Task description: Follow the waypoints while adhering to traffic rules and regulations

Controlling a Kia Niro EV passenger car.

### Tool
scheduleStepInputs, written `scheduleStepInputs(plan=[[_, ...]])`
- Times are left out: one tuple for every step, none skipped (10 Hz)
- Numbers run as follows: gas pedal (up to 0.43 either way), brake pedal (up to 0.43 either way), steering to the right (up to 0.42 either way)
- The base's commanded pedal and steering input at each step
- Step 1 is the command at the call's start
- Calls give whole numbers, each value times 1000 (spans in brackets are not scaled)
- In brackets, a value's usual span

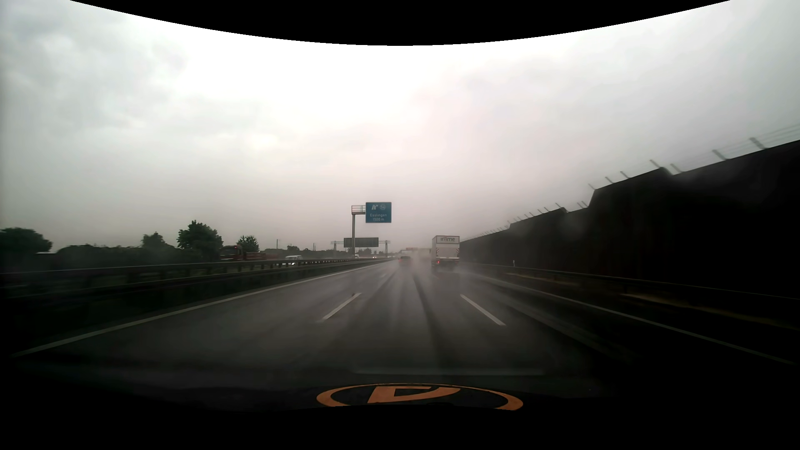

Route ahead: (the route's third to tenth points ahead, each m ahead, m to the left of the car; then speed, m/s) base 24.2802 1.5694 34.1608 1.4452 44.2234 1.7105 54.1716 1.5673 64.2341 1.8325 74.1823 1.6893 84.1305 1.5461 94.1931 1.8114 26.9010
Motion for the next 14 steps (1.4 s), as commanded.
scheduleStepInputs(plan=[[248, 0, -1], [248, 0, -2], [248, 0, -3], [248, 0, -3], [260, 0, -4], [260, 0, -4], [260, 0, -4], [260, 0, -4], [260, 0, -4], [260, 0, -4], [260, 0, -4], [260, 0, -4], [260, 0, -4], [260, 0, -4]])
